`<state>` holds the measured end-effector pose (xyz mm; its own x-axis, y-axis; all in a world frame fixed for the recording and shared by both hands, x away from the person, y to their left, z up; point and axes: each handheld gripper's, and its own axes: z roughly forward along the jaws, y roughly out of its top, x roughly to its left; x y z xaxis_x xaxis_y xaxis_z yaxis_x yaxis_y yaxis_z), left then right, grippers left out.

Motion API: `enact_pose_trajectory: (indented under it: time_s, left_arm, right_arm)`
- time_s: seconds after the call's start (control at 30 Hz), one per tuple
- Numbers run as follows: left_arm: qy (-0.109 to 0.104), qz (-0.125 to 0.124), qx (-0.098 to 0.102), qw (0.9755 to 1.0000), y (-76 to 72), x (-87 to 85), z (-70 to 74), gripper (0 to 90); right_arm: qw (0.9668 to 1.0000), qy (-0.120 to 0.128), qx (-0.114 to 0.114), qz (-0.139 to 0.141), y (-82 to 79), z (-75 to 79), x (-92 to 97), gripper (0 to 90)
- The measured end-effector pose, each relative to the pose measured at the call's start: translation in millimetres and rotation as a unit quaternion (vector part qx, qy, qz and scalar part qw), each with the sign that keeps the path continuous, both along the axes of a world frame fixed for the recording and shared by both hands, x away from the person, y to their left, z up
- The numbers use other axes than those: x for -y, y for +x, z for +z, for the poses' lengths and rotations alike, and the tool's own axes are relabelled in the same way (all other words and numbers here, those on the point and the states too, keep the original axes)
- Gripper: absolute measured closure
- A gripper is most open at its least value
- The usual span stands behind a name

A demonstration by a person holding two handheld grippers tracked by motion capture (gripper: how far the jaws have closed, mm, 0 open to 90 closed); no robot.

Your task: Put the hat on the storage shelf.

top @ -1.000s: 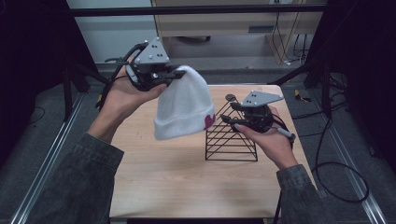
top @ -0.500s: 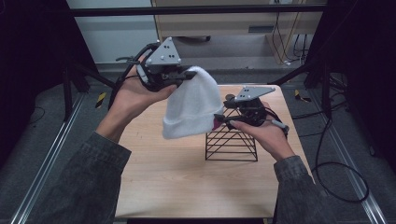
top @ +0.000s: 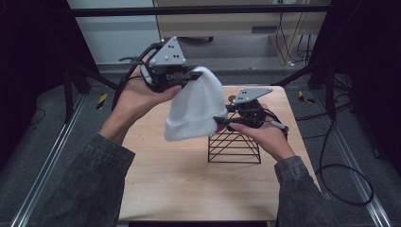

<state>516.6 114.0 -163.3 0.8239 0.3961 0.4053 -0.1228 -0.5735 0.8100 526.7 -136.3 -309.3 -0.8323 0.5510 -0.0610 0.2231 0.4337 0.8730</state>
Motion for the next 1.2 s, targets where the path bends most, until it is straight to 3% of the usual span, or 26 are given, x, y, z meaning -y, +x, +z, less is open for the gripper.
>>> enact_pose_trajectory:
  time_s: [0.17,0.33,0.8,1.2]
  left_arm:
    - [-0.013,-0.001,-0.002,0.9999,0.7,0.2,1.1,81.9]
    - [-0.012,0.003,0.0,0.9999,1.7,2.7,0.9,81.9]
    - [-0.039,0.009,0.004,0.9992,12.0,18.1,-2.9,81.5]
    - [-0.044,-0.002,0.007,0.999,18.2,46.7,-13.2,81.3]
  right_arm:
    - [0.9999,0.002,0.006,0.011,-1.0,2.6,0.7,67.3]
    - [0.9998,-0.001,0.01,0.016,-2.3,4.5,1.7,73.7]
    - [0.9992,0.003,0.028,-0.029,-8.2,16.4,35.7,76.0]
    - [0.9979,0.012,0.028,-0.057,-19.8,10.0,66.7,76.1]
